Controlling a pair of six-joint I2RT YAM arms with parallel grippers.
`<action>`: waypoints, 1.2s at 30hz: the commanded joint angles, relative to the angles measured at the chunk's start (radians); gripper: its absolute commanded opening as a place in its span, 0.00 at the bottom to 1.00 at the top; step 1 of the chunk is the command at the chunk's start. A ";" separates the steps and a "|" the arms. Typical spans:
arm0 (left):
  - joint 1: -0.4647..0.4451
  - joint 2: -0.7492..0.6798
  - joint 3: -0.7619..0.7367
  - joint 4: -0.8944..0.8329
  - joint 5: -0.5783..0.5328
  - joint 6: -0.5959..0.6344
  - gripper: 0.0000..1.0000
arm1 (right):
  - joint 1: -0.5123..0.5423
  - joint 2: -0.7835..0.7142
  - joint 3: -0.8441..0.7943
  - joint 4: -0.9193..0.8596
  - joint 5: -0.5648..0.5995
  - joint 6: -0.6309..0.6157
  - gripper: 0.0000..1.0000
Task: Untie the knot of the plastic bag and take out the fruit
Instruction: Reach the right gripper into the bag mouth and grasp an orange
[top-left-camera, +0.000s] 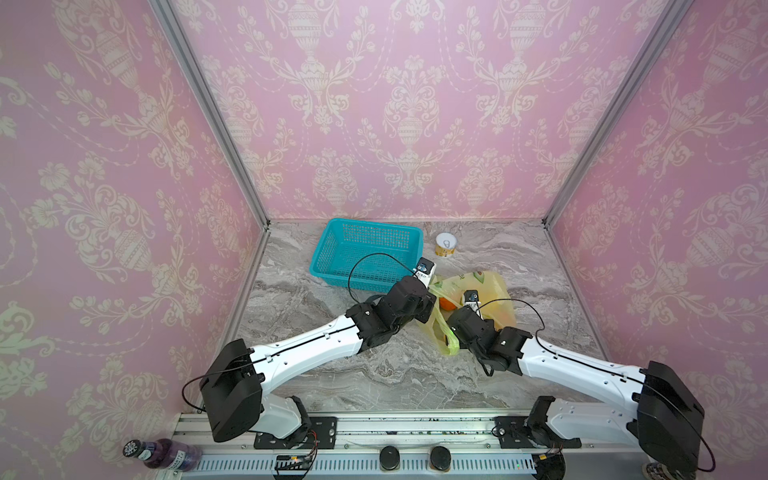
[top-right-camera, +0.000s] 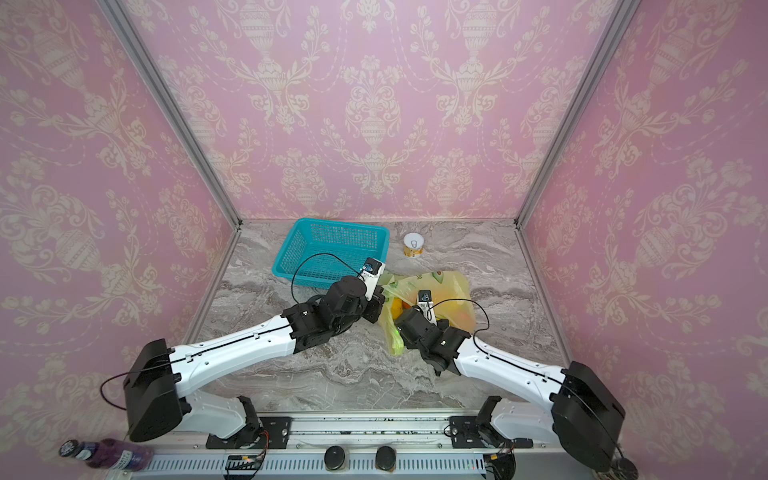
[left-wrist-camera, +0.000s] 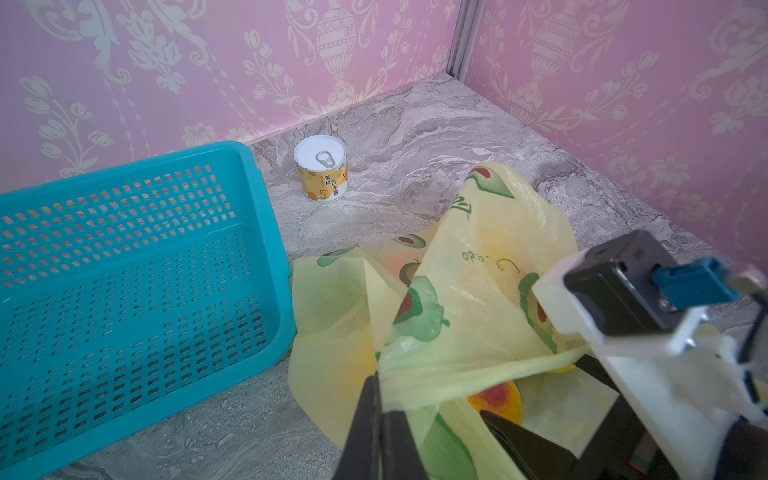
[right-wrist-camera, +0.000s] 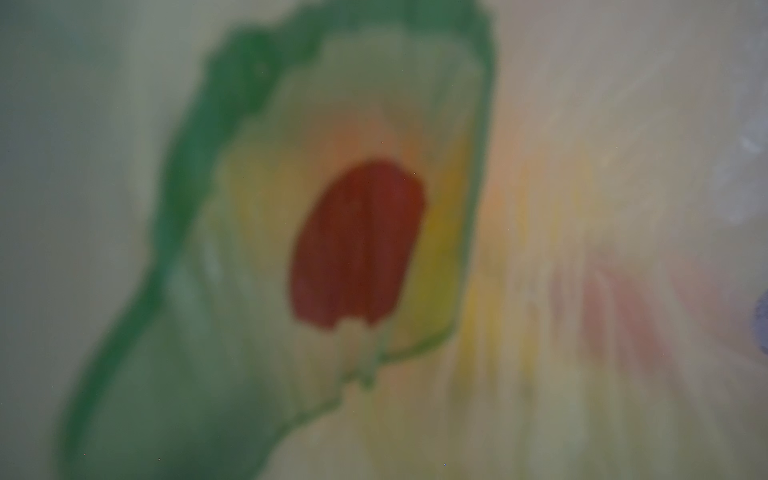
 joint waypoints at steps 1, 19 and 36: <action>0.007 -0.033 -0.020 0.015 0.016 -0.007 0.00 | -0.019 0.073 -0.003 0.102 -0.052 0.019 1.00; 0.007 -0.058 -0.050 0.017 -0.020 0.008 0.00 | -0.066 0.391 0.052 0.229 -0.049 0.056 0.79; 0.027 0.013 -0.034 0.024 -0.079 0.013 0.00 | 0.016 0.047 0.027 0.077 -0.030 -0.038 0.38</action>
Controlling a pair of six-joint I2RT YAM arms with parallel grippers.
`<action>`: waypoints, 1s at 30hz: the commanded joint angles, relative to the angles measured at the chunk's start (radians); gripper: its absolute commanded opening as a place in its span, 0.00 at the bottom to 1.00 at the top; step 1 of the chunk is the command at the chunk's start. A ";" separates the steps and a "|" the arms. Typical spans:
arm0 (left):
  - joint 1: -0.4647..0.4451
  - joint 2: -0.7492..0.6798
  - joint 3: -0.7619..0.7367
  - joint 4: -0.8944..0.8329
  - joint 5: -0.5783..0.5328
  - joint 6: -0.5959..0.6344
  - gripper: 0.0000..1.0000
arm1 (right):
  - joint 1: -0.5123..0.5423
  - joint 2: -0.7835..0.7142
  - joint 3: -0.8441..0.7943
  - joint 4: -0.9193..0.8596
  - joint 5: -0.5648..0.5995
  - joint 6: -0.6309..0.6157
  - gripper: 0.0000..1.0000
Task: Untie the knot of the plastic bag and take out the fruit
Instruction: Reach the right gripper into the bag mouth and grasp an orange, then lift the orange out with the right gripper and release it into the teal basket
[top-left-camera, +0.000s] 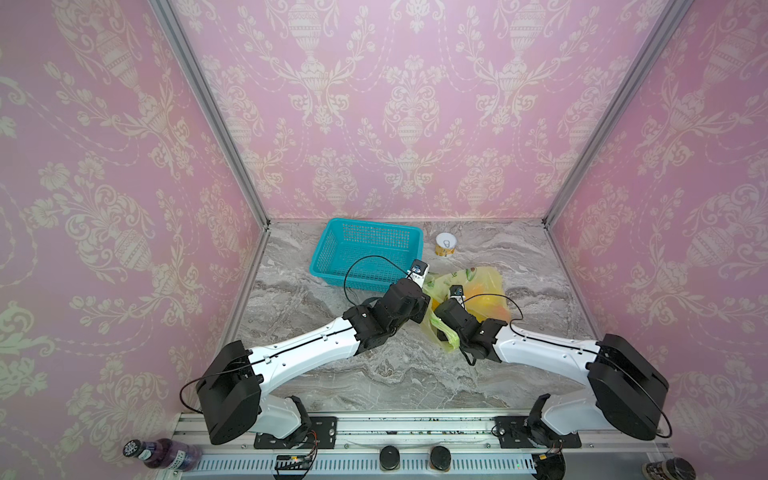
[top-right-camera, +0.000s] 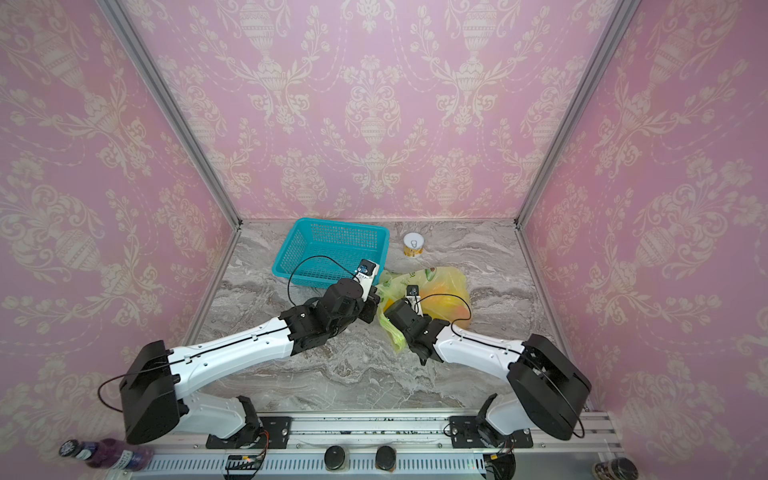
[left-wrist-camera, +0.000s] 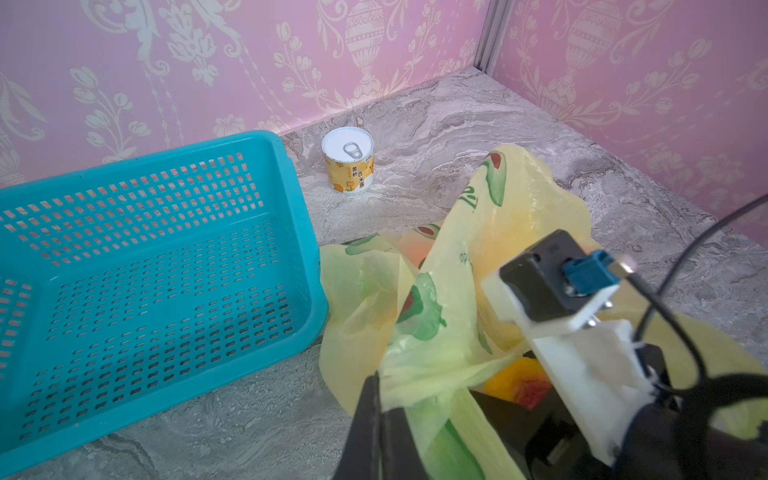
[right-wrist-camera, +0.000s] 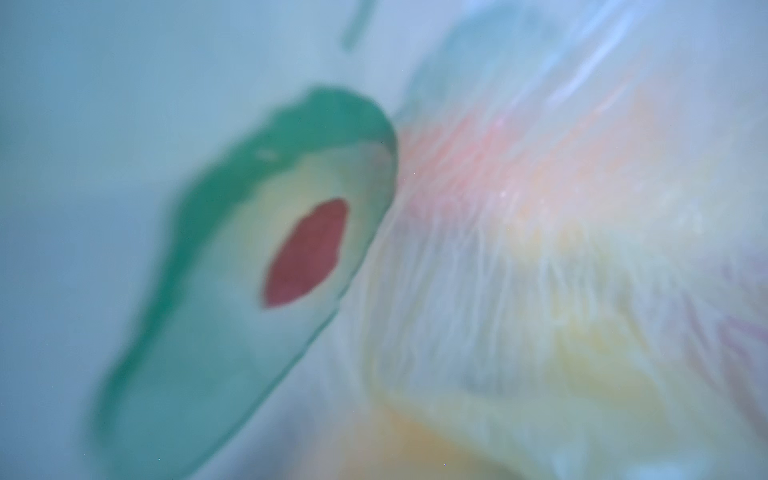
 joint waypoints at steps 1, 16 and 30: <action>0.012 0.024 0.014 0.001 -0.024 0.008 0.00 | 0.025 -0.118 -0.037 -0.085 0.031 -0.028 0.38; 0.036 -0.017 -0.034 -0.022 -0.002 -0.033 0.00 | 0.031 -0.636 -0.086 -0.184 -0.130 -0.119 0.29; 0.037 -0.068 -0.143 0.017 -0.028 0.053 0.00 | -0.066 -0.150 0.475 -0.087 -0.182 -0.267 0.26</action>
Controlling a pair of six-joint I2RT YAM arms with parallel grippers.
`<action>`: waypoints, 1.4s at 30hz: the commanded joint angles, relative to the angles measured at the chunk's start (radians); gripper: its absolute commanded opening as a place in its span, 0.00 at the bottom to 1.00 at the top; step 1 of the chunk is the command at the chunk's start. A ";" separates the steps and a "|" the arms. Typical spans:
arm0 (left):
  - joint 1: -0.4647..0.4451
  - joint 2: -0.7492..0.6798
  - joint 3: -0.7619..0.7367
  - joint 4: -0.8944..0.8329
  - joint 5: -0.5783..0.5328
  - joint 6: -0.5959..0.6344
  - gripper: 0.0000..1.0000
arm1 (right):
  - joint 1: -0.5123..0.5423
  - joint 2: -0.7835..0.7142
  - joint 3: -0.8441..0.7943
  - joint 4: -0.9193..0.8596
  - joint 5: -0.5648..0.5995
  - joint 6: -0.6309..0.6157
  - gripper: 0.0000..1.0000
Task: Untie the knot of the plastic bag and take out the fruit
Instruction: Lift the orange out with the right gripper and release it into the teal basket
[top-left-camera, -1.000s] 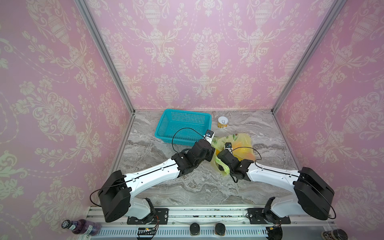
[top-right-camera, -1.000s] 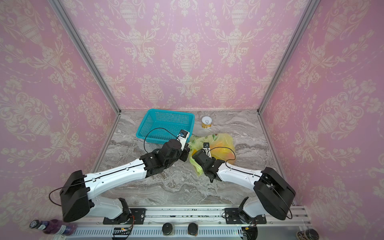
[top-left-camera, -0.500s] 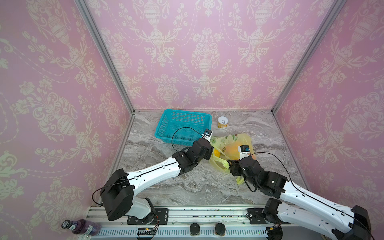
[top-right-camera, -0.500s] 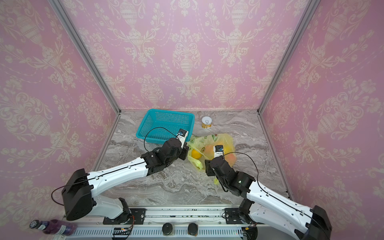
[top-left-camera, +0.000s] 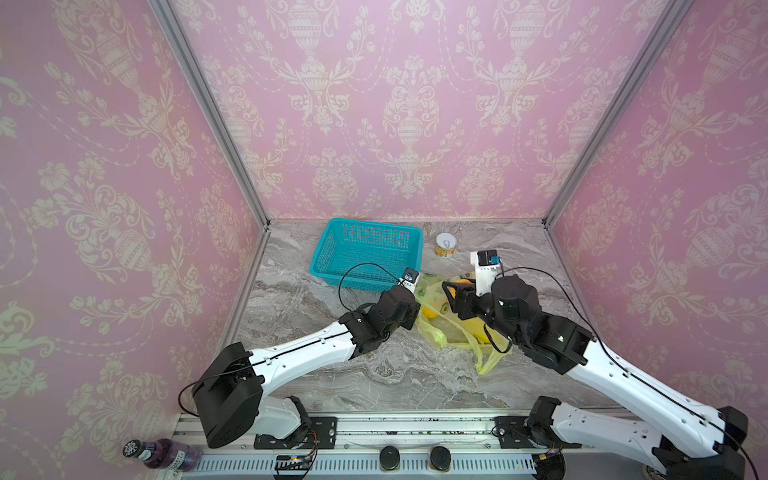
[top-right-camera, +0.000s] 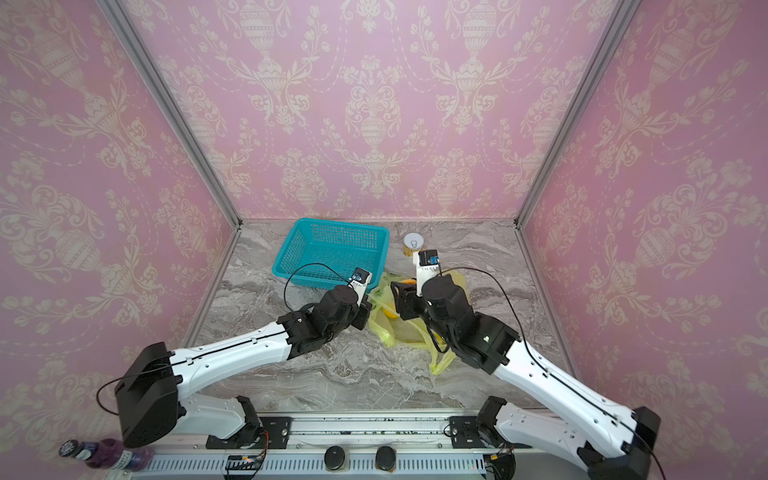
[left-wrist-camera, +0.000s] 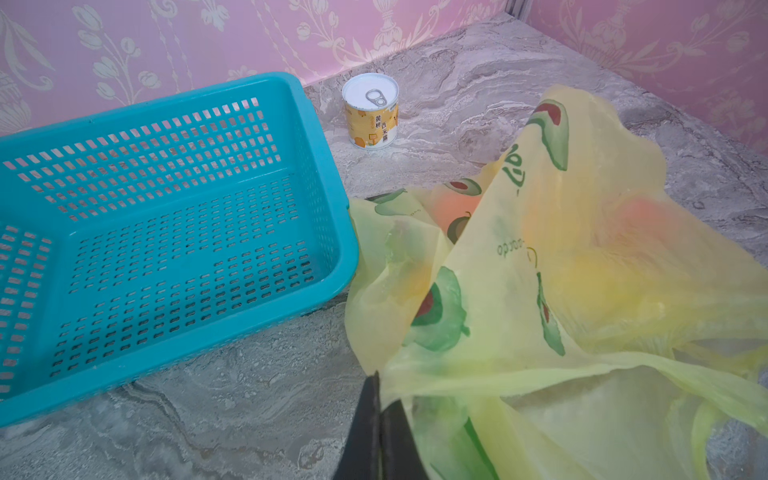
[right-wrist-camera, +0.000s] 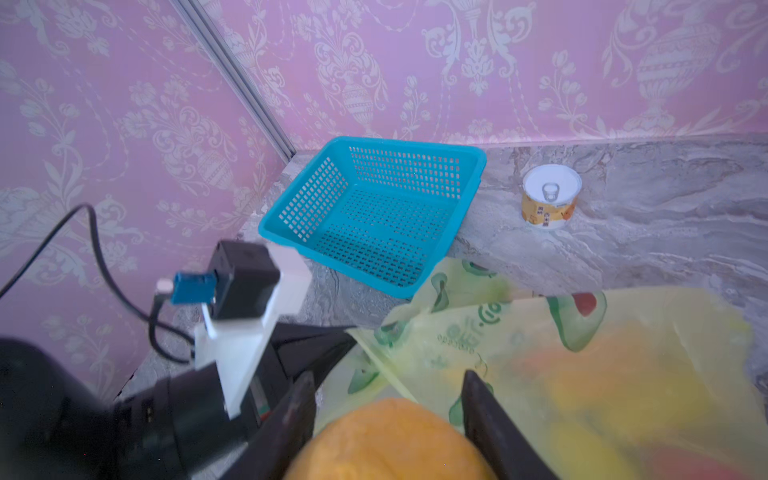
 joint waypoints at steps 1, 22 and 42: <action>0.008 -0.041 -0.029 0.011 -0.030 0.040 0.00 | -0.057 0.203 0.180 0.021 -0.051 -0.057 0.26; 0.008 -0.076 -0.074 0.038 -0.020 0.030 0.00 | -0.097 1.302 1.213 -0.386 -0.236 -0.124 0.30; 0.008 -0.090 -0.082 0.038 -0.028 0.022 0.00 | -0.112 1.208 1.034 -0.298 -0.218 -0.130 0.91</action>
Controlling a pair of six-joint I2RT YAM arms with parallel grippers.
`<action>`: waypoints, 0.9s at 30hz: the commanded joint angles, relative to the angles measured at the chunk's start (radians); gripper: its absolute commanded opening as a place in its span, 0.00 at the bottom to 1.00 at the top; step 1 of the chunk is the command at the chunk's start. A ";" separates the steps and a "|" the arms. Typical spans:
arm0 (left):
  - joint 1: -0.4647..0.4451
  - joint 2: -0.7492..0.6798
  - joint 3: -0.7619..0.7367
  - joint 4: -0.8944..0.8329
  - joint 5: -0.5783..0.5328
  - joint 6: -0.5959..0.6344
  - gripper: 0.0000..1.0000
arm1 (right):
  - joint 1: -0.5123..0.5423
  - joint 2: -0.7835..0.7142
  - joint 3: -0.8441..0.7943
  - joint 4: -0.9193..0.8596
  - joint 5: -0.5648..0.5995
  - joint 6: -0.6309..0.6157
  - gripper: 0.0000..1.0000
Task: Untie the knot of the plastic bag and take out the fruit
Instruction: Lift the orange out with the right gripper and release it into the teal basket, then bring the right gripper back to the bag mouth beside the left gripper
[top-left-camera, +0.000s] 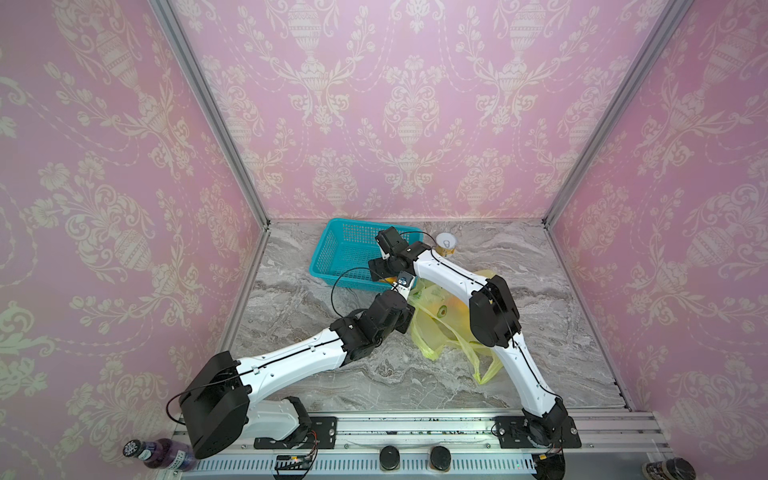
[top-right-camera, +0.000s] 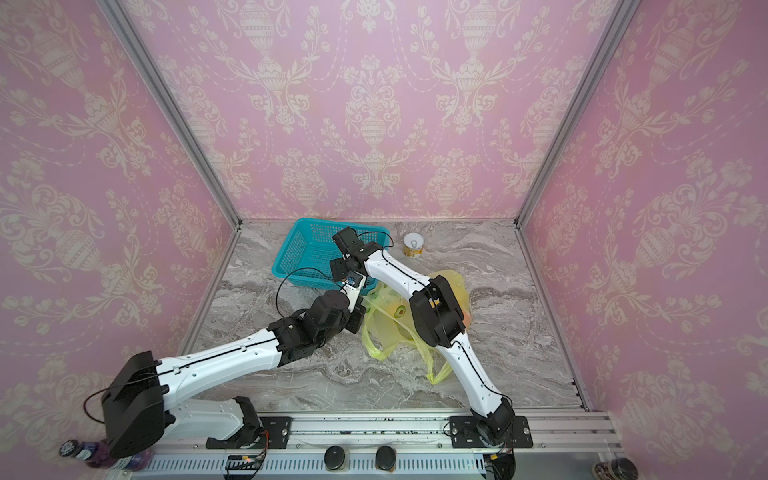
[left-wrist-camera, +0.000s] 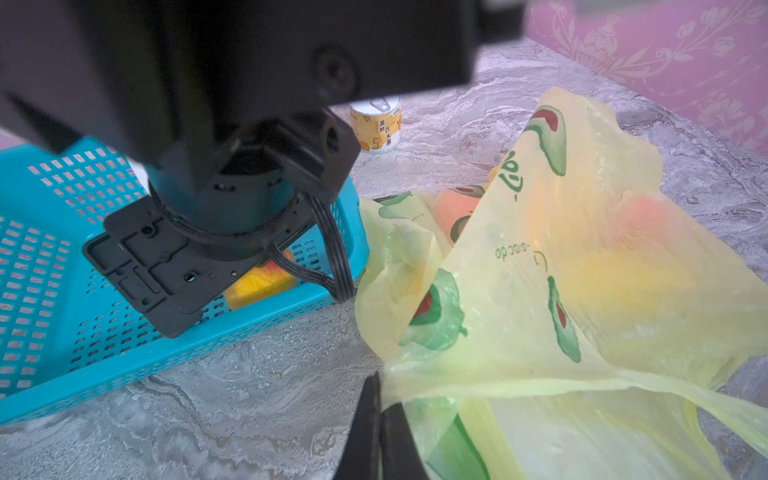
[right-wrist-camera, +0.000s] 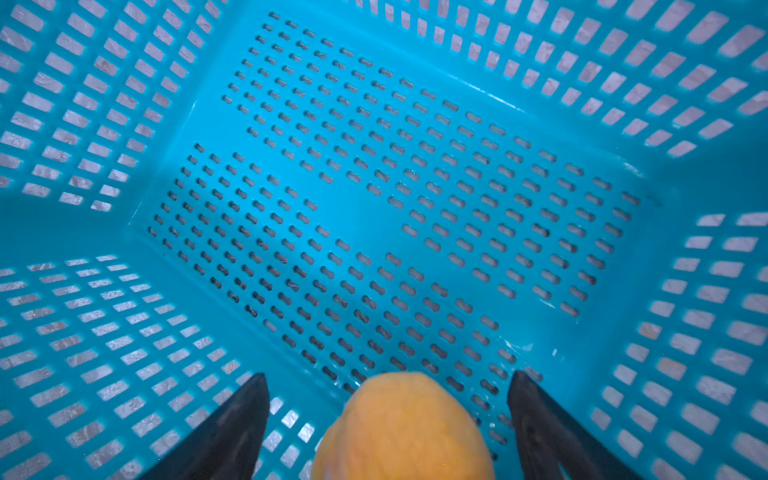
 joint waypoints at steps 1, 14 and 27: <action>0.008 -0.014 -0.014 0.004 -0.030 0.001 0.00 | -0.002 -0.121 -0.025 -0.001 0.025 -0.023 0.90; 0.013 -0.006 0.010 0.000 -0.006 -0.049 0.00 | 0.003 -0.865 -0.709 0.155 0.227 0.008 0.68; 0.015 0.005 0.065 -0.029 0.035 -0.100 0.00 | 0.331 -1.414 -1.352 0.316 0.277 0.087 0.36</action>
